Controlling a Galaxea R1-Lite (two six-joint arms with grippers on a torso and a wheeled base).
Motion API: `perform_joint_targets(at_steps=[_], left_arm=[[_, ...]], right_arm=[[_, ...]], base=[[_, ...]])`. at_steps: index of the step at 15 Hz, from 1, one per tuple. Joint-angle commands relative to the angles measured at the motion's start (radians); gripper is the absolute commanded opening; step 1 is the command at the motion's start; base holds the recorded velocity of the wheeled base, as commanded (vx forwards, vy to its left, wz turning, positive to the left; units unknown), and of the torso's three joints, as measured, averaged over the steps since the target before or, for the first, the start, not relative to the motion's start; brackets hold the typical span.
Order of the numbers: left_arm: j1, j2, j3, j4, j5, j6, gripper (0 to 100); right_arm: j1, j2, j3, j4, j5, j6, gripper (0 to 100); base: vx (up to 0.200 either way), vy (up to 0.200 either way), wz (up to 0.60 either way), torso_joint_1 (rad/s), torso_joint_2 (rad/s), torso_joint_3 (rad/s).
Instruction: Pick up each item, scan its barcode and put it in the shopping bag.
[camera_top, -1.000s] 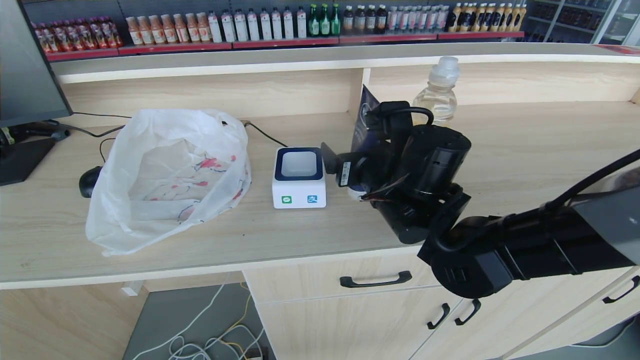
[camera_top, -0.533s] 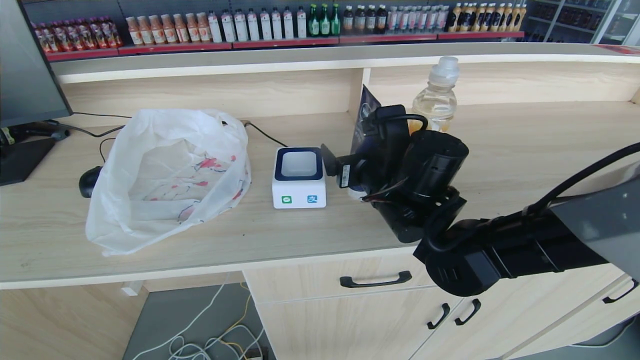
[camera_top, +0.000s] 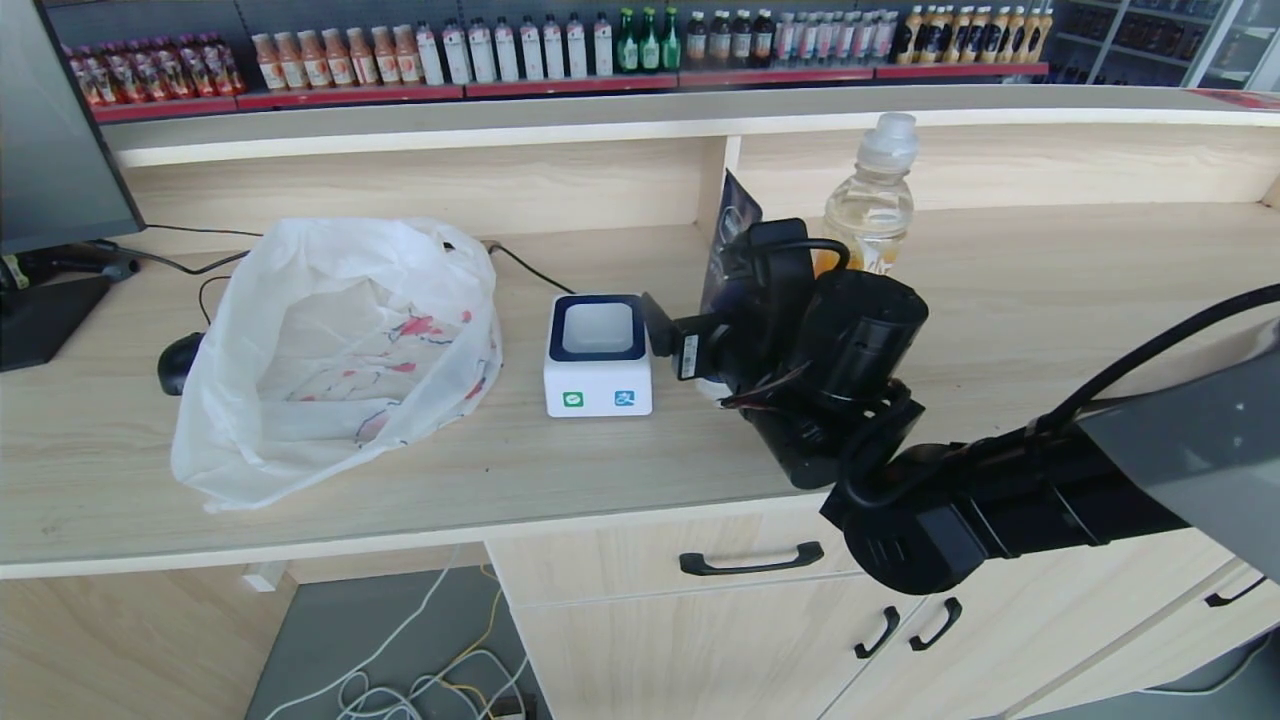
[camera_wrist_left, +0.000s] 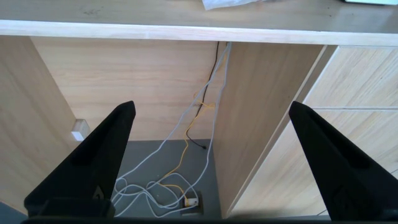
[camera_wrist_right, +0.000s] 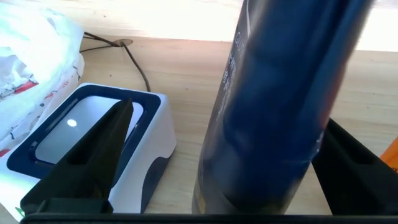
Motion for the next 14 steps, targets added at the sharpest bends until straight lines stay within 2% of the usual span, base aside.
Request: perform_joint_targets(at_steps=[1, 10, 11, 14], left_arm=[[0.000, 0.000, 0.000, 0.000, 0.000, 0.000, 100], [0.000, 0.000, 0.000, 0.000, 0.000, 0.000, 100], [0.000, 0.000, 0.000, 0.000, 0.000, 0.000, 100], [0.000, 0.000, 0.000, 0.000, 0.000, 0.000, 100]], right_arm=[[0.000, 0.006, 0.000, 0.000, -0.001, 0.001, 100], [0.000, 0.033, 0.002, -0.041, 0.001, 0.004, 100], [-0.002, 0.033, 0.002, -0.043, 0.002, 0.006, 0], [-0.002, 0.032, 0.002, -0.051, 0.002, 0.021, 0]], base=[[0.000, 0.000, 0.00, 0.000, 0.00, 0.000], [0.000, 0.000, 0.00, 0.000, 0.00, 0.000], [0.000, 0.000, 0.00, 0.000, 0.00, 0.000], [0.000, 0.000, 0.00, 0.000, 0.00, 0.000]])
